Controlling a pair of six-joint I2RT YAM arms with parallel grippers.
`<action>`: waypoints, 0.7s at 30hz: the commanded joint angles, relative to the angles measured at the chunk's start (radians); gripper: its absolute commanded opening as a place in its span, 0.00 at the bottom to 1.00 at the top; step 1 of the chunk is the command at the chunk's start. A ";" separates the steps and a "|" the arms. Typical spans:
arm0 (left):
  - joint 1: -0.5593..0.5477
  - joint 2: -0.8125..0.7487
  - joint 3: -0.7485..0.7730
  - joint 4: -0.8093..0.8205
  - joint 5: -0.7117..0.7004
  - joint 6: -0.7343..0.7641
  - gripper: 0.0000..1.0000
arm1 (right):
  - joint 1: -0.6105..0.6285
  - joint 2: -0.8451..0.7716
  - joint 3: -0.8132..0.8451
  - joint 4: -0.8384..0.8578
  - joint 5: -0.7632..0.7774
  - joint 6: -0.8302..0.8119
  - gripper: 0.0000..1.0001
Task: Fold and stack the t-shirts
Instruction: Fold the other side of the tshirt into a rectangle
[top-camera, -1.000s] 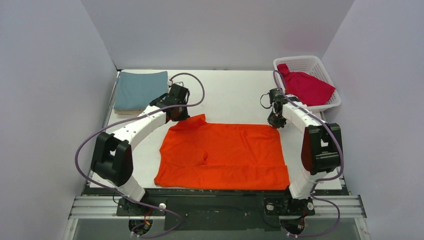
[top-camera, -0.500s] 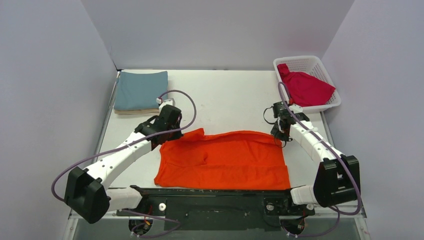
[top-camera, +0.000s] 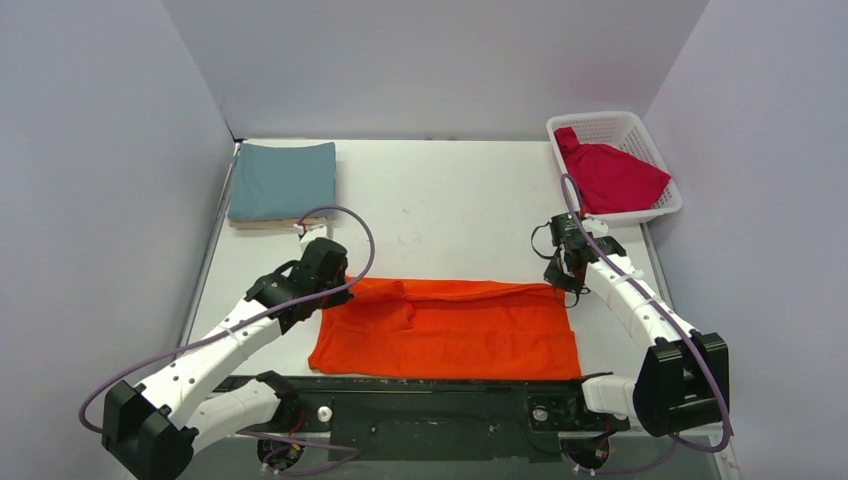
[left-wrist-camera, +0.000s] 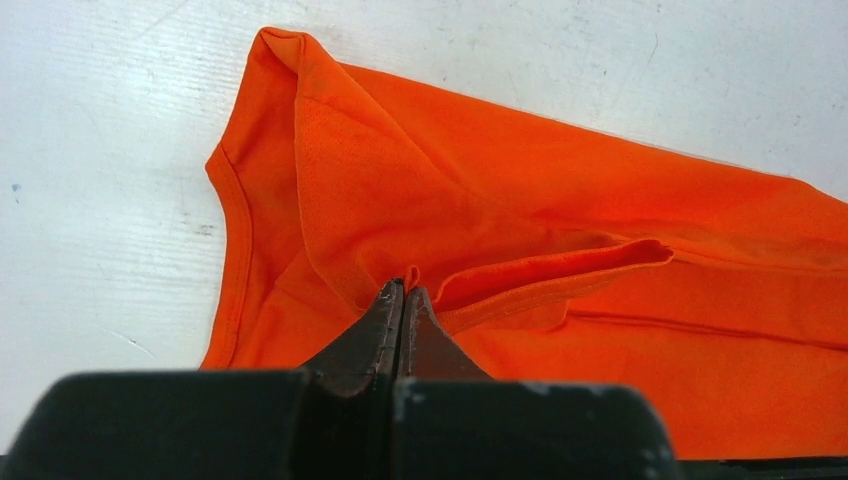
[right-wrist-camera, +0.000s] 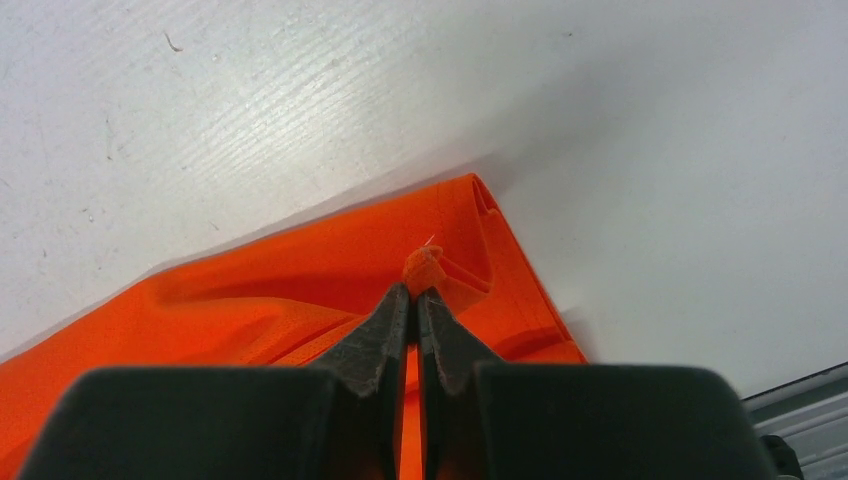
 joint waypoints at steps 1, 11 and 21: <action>-0.011 -0.068 -0.013 0.003 0.030 -0.034 0.00 | 0.011 -0.053 -0.002 -0.043 -0.009 -0.008 0.00; -0.021 -0.099 -0.050 -0.041 0.039 -0.066 0.00 | 0.013 -0.065 -0.016 -0.058 -0.013 -0.017 0.00; -0.034 -0.147 -0.188 -0.245 0.111 -0.264 0.37 | 0.017 -0.108 -0.156 -0.104 0.033 0.026 0.29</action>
